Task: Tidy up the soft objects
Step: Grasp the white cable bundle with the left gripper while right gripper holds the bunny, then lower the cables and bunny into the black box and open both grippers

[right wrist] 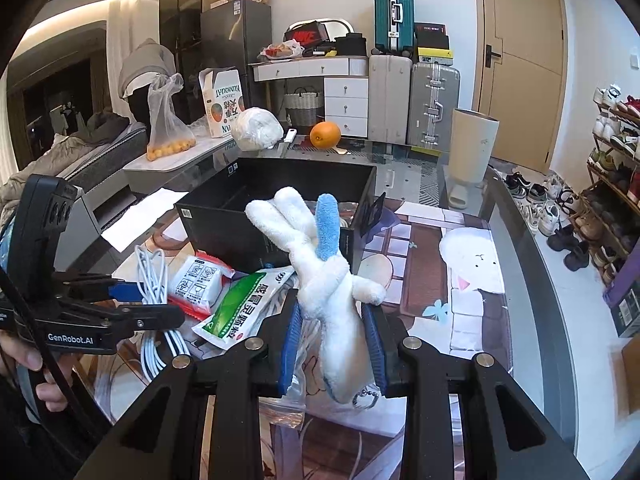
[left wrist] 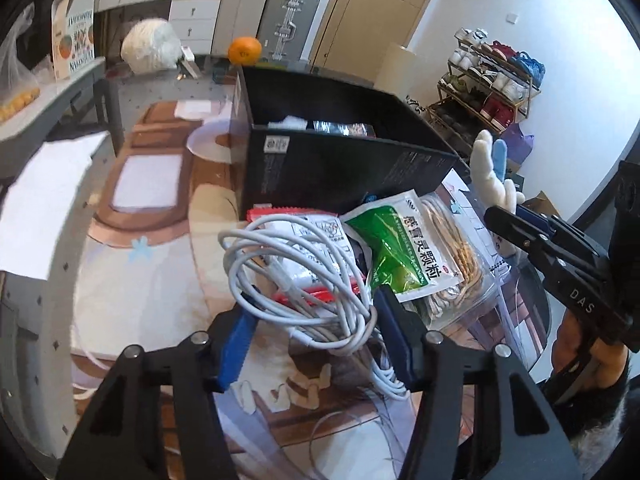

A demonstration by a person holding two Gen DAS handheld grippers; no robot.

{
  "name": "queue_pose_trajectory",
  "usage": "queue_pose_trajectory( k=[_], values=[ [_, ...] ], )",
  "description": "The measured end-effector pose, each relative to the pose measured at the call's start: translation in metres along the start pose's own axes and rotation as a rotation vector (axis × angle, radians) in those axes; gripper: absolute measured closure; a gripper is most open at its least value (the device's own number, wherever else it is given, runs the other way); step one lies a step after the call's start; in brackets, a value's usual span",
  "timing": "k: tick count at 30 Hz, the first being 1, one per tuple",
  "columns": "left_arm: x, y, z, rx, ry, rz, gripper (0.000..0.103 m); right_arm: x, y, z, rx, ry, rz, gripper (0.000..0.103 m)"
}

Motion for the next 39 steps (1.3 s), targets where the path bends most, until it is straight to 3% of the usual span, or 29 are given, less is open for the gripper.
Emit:
queue_pose_trajectory(
  k=[6,20,24,30,33,39],
  values=[
    [0.019,-0.006,0.002,-0.048,-0.043,0.062,0.046,0.003,-0.002,-0.007,0.018,-0.012,0.017,0.073],
    [0.065,-0.034,0.010,-0.078,-0.049,0.217,0.046,0.020,-0.007,-0.017,0.041,-0.013,0.074,0.073],
    [0.071,-0.043,0.005,-0.078,-0.088,0.258,0.046,0.023,-0.009,-0.023,0.051,-0.020,0.085,0.073],
    [0.075,-0.054,-0.003,-0.066,-0.149,0.291,0.046,0.024,-0.016,-0.026,0.049,-0.022,0.091,0.073],
    [0.075,-0.059,-0.003,-0.052,-0.114,0.293,0.046,0.026,-0.020,-0.025,0.042,-0.025,0.100,0.073],
    [0.076,-0.071,0.000,-0.067,-0.119,0.311,0.046,0.029,-0.034,-0.022,0.033,-0.016,0.114,0.073]
  ],
)
Point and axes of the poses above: each gripper's, at about its wrist camera, not at the fingertips, and x roughly against the way its jaws point, z to its right, y to its underside, the point moved 8 cm from there along -x, roughly the way its jaws point, and after that the axes turned 8 degrees about -z, right-handed, at the moved point
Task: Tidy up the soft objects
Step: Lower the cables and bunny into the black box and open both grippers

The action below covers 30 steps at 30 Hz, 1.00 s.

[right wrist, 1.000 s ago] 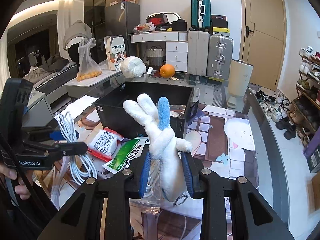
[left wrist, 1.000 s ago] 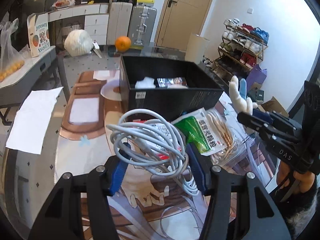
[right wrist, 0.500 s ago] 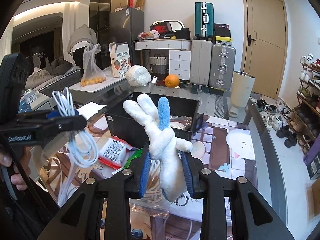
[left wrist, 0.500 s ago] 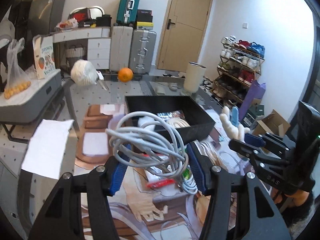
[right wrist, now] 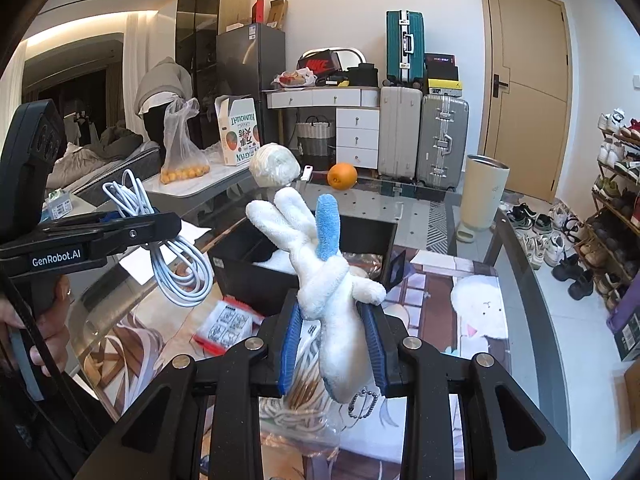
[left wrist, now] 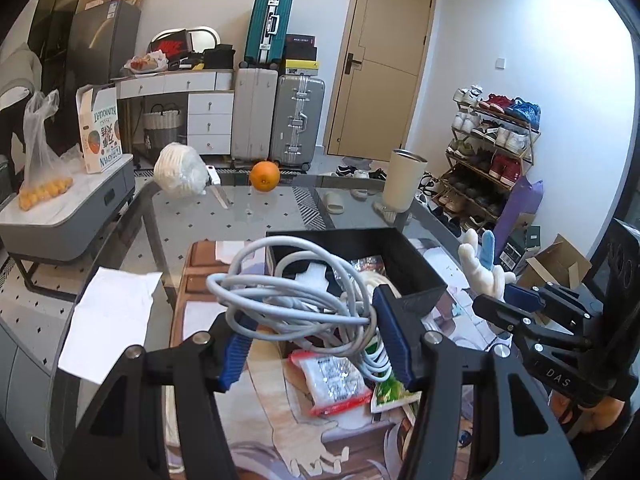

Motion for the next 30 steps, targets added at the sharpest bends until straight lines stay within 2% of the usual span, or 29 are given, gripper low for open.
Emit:
queue_pose_trajectory(
  k=[17,30],
  values=[
    [-0.016,-0.038,0.000,-0.008,-0.015,0.032,0.046,-0.005,-0.045,0.014,0.018,0.034,0.009,0.073],
    [-0.044,-0.068,0.002,-0.016,-0.016,0.030,0.046,-0.032,-0.067,0.017,0.025,0.015,-0.001,0.073]
  ],
)
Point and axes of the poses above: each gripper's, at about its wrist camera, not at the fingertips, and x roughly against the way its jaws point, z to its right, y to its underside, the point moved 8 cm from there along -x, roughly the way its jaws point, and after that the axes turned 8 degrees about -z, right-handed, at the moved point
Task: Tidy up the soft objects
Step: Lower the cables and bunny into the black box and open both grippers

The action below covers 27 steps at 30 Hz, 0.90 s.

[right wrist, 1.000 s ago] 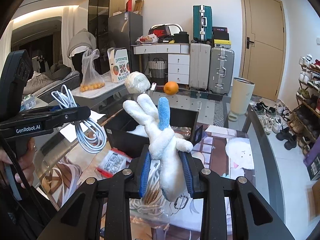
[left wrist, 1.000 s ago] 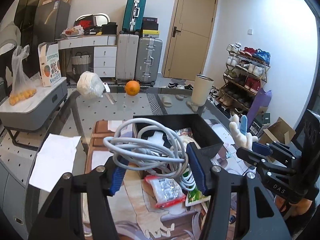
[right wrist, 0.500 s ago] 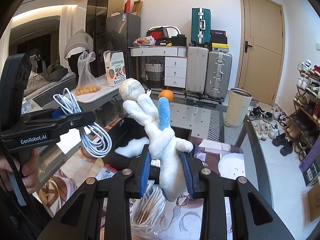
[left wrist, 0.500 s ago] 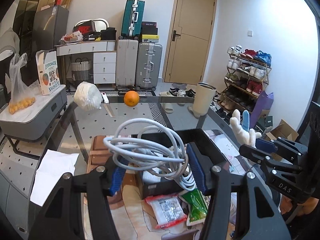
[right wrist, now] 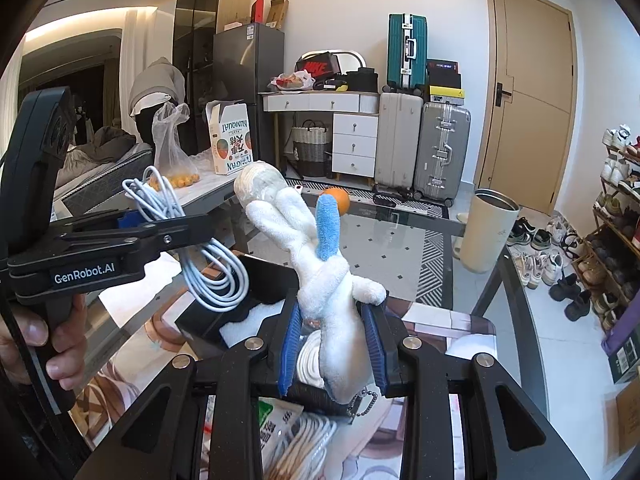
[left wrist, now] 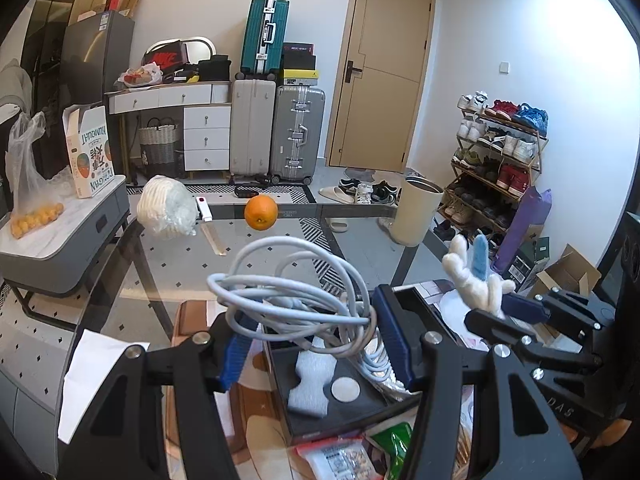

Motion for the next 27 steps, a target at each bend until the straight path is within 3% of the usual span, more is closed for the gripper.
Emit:
queue_pose_trajectory(
  k=[17,27],
  values=[
    [-0.044,0.005,0.006,-0.069,0.014,-0.077,0.046,-0.055,-0.010,0.002,0.006,-0.039,-0.088,0.073],
    [-0.065,0.017,0.012,-0.086,0.023,-0.141,0.046,-0.083,-0.002,0.006,0.008,-0.017,-0.143,0.073]
  ],
)
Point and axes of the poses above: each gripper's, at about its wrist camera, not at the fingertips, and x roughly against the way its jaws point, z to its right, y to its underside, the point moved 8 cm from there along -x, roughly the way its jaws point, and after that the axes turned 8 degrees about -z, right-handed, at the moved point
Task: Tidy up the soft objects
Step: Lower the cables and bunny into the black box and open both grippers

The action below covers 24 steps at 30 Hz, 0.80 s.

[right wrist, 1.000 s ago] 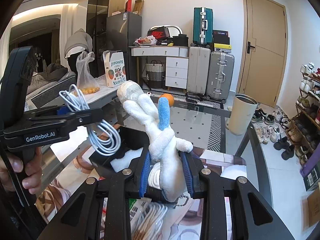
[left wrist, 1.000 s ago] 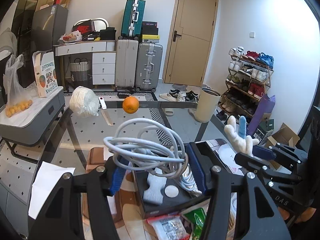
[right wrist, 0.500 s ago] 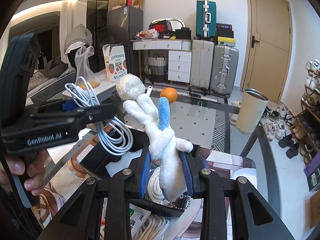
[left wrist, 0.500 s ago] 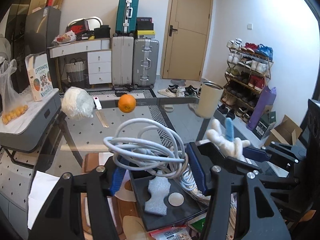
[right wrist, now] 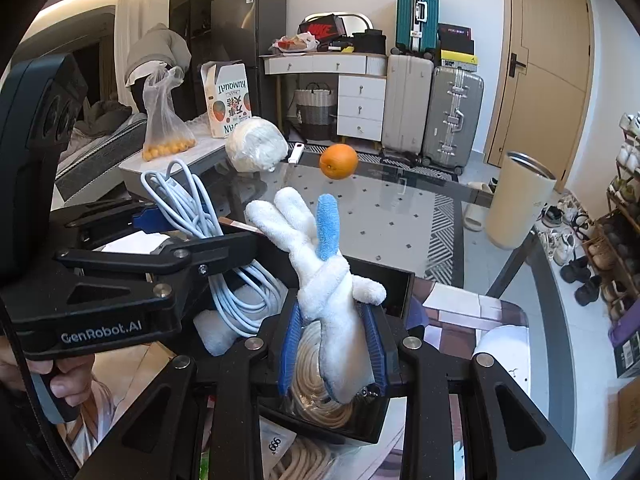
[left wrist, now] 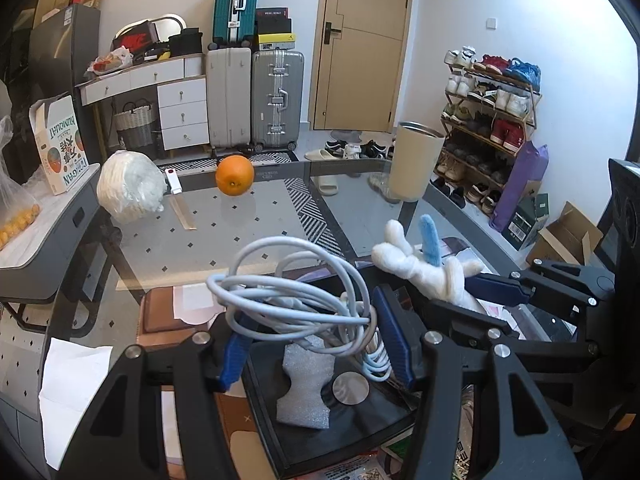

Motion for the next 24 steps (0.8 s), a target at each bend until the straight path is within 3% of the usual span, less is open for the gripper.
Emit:
queue_pose_trajectory(
  k=[7,14,22,24],
  values=[
    [-0.003,0.001,-0.005,0.003,0.002,-0.015,0.046,-0.014,0.002,-0.003,0.000,0.001,-0.032,0.071],
    [-0.008,0.005,-0.007,0.005,0.013,-0.038,0.046,0.001,0.003,0.005,-0.004,0.019,0.002,0.053],
    [-0.013,0.008,-0.002,-0.010,0.040,-0.064,0.045,0.007,0.007,0.008,-0.013,0.032,0.005,0.052],
    [-0.016,0.011,0.002,-0.014,0.057,-0.088,0.040,0.009,0.008,0.009,-0.017,0.031,0.010,0.051]
  ],
)
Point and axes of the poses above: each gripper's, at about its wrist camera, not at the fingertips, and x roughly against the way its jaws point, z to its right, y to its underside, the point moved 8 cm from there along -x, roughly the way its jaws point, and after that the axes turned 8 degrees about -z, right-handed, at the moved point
